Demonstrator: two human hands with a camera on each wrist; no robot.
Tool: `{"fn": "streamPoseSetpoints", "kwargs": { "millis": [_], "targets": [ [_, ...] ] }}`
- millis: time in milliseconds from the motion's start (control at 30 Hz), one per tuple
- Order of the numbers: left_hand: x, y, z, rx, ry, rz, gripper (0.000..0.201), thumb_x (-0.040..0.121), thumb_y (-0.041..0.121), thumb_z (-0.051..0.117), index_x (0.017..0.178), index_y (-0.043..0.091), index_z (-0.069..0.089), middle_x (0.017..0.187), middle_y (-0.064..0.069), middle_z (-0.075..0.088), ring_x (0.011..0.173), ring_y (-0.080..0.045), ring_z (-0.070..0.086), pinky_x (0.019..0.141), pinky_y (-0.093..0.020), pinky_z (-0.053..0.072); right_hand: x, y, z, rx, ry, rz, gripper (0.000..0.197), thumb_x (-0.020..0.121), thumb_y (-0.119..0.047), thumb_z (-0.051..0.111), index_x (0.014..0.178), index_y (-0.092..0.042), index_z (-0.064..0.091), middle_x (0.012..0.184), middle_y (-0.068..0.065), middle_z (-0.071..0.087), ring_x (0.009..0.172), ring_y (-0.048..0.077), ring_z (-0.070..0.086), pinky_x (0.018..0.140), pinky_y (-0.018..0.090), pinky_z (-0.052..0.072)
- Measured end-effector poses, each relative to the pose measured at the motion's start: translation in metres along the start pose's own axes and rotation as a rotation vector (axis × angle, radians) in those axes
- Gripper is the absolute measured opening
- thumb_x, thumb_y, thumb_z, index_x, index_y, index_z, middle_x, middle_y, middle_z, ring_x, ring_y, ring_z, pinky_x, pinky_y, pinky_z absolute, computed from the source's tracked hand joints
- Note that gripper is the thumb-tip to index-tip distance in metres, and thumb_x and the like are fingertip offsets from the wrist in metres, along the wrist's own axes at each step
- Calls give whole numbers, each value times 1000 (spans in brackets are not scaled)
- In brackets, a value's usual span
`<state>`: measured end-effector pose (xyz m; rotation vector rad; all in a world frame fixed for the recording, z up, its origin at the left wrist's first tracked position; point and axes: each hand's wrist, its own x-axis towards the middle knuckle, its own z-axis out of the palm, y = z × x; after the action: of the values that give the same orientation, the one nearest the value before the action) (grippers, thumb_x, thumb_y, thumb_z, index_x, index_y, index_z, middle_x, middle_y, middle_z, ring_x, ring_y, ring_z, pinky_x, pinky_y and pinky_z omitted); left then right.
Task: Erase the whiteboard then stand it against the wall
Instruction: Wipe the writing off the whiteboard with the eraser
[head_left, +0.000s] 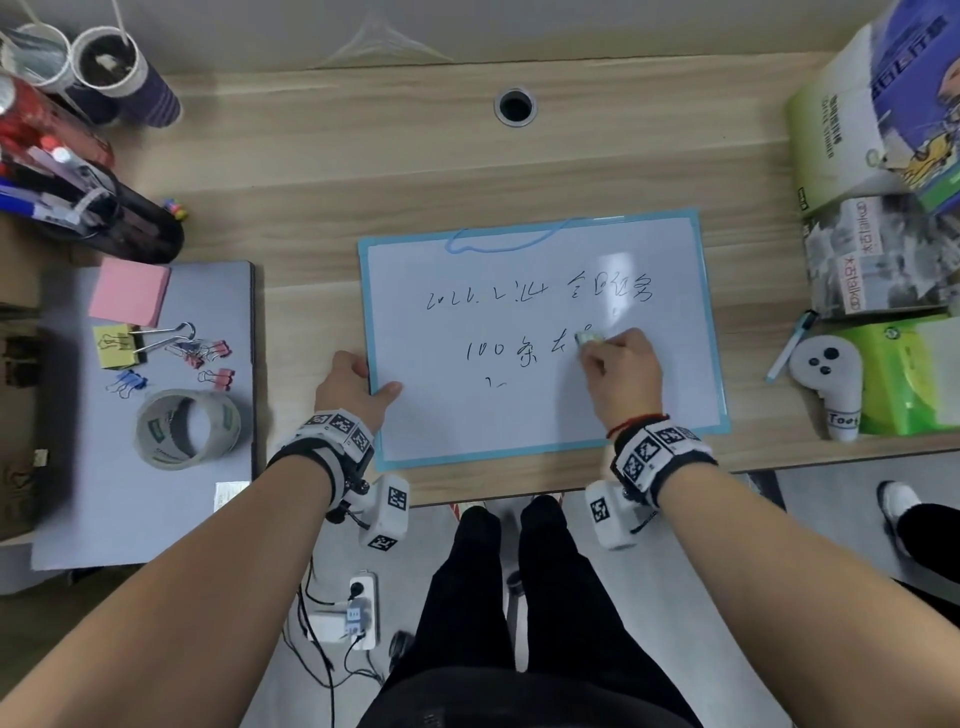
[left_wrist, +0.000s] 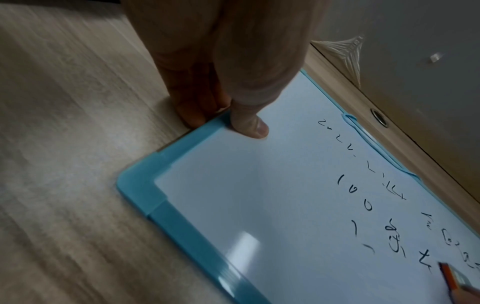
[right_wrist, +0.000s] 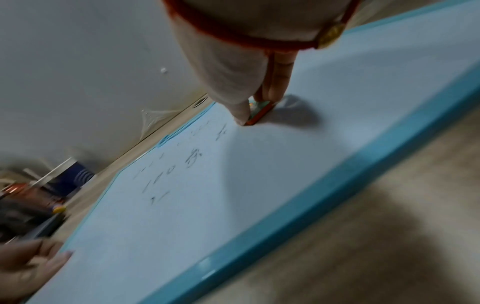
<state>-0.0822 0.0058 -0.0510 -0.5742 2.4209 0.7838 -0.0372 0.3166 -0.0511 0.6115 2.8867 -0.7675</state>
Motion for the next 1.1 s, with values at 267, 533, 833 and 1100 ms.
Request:
{"fn": "streamPoseSetpoints", "kwargs": {
  "millis": [267,533,833,1100],
  "targets": [
    [-2,2,-1,6,-2,-22,46,81,34,73,112,11,47,89,-5,59,80,-26,56,70,-30,41,-43,-87,40,32,-362,-245,16,97,-24,49,93,-10,55,99,10,56,83,26,52,68,33,41],
    [-7,5,0,-29,34,-26,44,81,32,74,110,11,49,90,-3,58,80,-23,55,70,-28,38,23,-14,2,-55,-82,-104,12,89,-11,62,86,-4,71,89,19,57,80,34,57,70,29,41],
    [-6,8,-1,-42,25,-46,44,80,31,75,110,10,50,89,-4,58,80,-23,54,70,-27,38,-20,-75,29,-45,-386,-292,15,97,-21,49,95,-8,56,102,12,57,90,31,54,77,37,48],
    [-7,7,0,-59,31,-45,43,79,31,76,107,11,50,88,-3,58,79,-22,55,70,-27,38,42,22,-24,-10,53,1,13,88,-13,68,82,-3,75,85,20,58,75,34,58,69,29,43]
  ]
}}
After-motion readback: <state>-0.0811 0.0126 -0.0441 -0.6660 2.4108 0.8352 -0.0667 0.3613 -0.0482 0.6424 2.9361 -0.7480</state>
